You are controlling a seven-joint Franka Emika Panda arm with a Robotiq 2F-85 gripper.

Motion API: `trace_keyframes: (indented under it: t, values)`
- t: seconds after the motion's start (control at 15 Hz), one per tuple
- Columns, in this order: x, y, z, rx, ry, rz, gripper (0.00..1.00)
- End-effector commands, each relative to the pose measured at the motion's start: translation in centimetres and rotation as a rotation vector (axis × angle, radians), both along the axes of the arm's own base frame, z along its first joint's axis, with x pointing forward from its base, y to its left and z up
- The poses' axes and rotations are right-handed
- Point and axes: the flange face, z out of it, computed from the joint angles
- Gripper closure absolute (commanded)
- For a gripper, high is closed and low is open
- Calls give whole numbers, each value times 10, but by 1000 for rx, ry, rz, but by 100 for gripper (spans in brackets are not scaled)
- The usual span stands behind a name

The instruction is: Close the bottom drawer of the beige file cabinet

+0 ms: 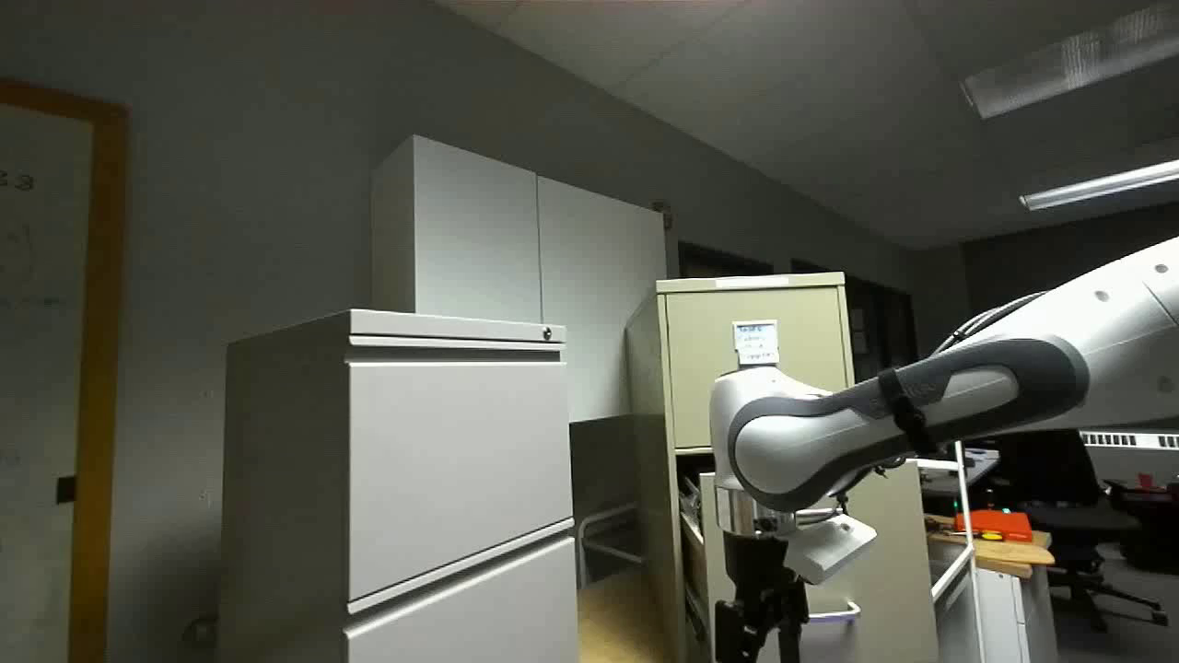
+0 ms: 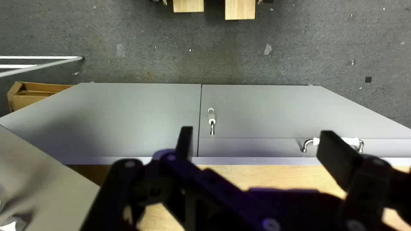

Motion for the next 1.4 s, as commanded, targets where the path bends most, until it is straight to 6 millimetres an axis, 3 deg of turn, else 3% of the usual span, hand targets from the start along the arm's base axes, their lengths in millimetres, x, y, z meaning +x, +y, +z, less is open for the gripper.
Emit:
trace_keyframes:
  t: [0.0, 0.87, 1.07, 1.13, 1.2, 1.33]
  values:
    - [0, 0, 1, 0, 1, 0, 0]
    - [0, 0, 1, 0, 1, 0, 0]
    - [9, 1, -2, -45, -141, -111, 0]
    - [13, 0, -1, -37, -186, -158, 2]
    - [17, -3, 1, -26, -224, -207, 27]
    - [23, -10, 2, -20, -292, -300, 31]
